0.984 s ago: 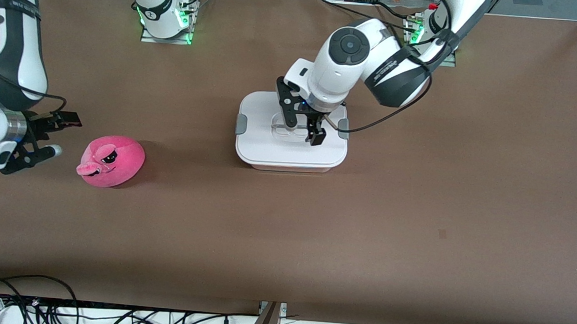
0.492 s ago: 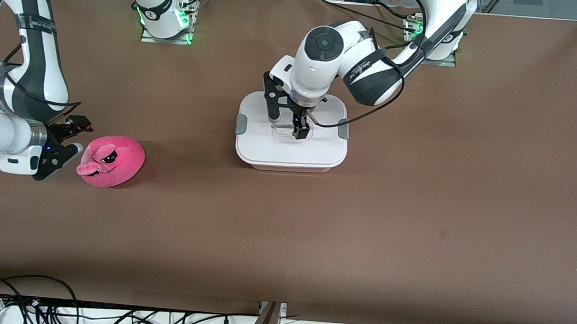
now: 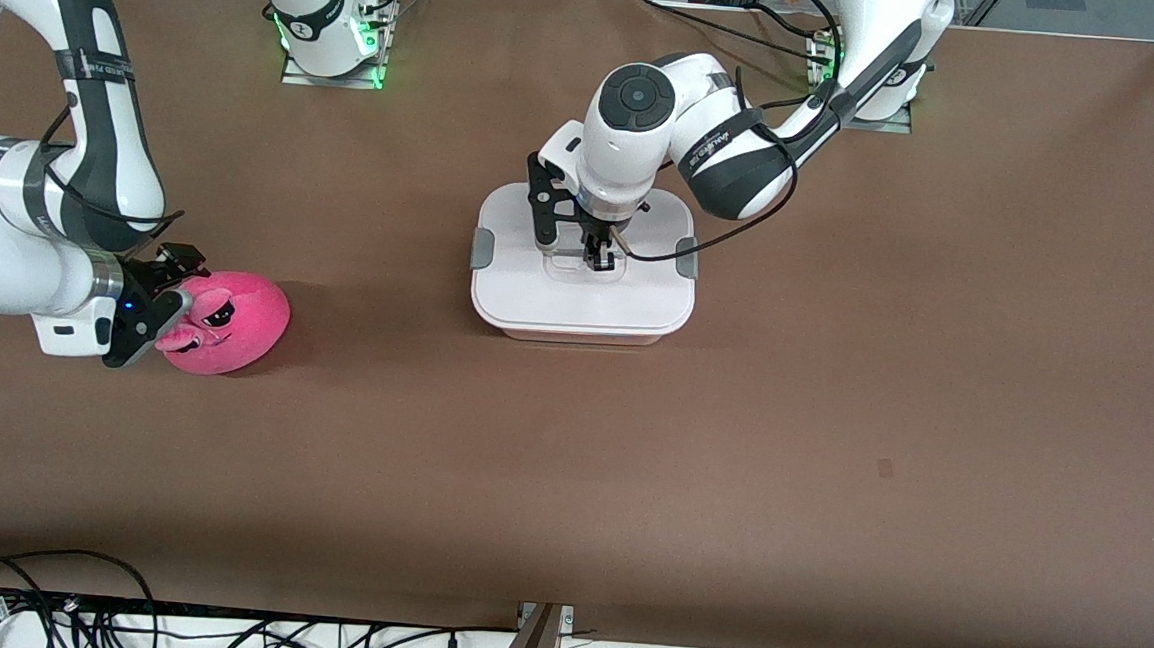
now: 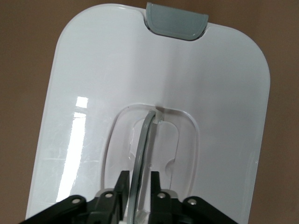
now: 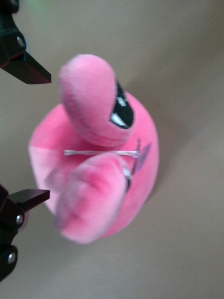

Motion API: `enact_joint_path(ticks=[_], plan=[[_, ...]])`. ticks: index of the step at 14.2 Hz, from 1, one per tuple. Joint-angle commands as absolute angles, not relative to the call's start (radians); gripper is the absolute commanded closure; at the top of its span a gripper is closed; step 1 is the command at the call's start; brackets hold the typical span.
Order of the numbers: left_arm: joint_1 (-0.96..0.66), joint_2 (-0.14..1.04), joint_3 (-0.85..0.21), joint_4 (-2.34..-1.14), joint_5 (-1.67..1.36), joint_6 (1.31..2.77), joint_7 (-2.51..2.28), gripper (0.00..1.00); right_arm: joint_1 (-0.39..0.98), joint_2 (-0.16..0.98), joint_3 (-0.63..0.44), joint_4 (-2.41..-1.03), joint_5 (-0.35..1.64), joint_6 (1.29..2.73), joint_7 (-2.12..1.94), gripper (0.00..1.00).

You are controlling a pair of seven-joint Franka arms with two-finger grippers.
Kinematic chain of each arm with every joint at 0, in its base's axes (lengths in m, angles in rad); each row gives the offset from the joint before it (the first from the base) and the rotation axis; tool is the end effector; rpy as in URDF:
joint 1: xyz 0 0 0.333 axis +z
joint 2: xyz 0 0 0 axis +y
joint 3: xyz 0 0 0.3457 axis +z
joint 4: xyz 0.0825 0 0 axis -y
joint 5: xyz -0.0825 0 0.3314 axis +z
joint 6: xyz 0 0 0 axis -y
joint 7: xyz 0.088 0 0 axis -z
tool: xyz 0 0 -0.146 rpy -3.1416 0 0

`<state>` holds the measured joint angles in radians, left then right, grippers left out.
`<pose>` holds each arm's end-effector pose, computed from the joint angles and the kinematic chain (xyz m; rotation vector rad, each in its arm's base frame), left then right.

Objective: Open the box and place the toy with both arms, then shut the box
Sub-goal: 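Grasp the lid handle with the left gripper while the right gripper grasps the toy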

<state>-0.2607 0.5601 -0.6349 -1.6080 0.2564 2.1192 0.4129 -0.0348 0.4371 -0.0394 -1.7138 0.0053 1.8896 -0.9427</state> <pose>0.4713 -0.4559 0.3681 2.3653 -1.8967 0.0640 0.5894 -0.0410 0.3350 -2.7265 -1.2631 0.3534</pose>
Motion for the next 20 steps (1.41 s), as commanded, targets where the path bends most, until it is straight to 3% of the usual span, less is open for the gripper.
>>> enact_joint_path(ticks=[1,3,5,6,14,20], plan=[[-0.265,0.571,-0.637,-1.598,0.288,2.126,0.394,0.92,-0.04,0.454,-0.034,-1.718,0.034,1.925,-0.979,0.17],[-0.265,0.572,-0.637,-1.6,0.288,2.126,0.391,0.93,-0.04,0.454,-0.034,-1.712,0.034,1.925,-0.979,0.57],[-0.265,0.578,-0.637,-1.6,0.288,2.126,0.394,1.0,-0.035,0.454,-0.032,-1.71,0.035,1.925,-0.976,0.94],[-0.264,0.575,-0.64,-1.6,0.288,2.125,0.391,1.0,-0.035,0.454,-0.032,-1.71,0.049,1.924,-0.973,1.0],[-0.253,0.505,-0.667,-1.548,0.273,2.082,0.399,1.0,-0.035,0.456,-0.032,-1.666,0.1,1.893,-0.979,1.0],[-0.25,0.502,-0.692,-1.326,0.224,1.728,0.399,1.0,-0.034,0.433,0.069,-1.405,0.103,1.49,-0.983,1.0]])
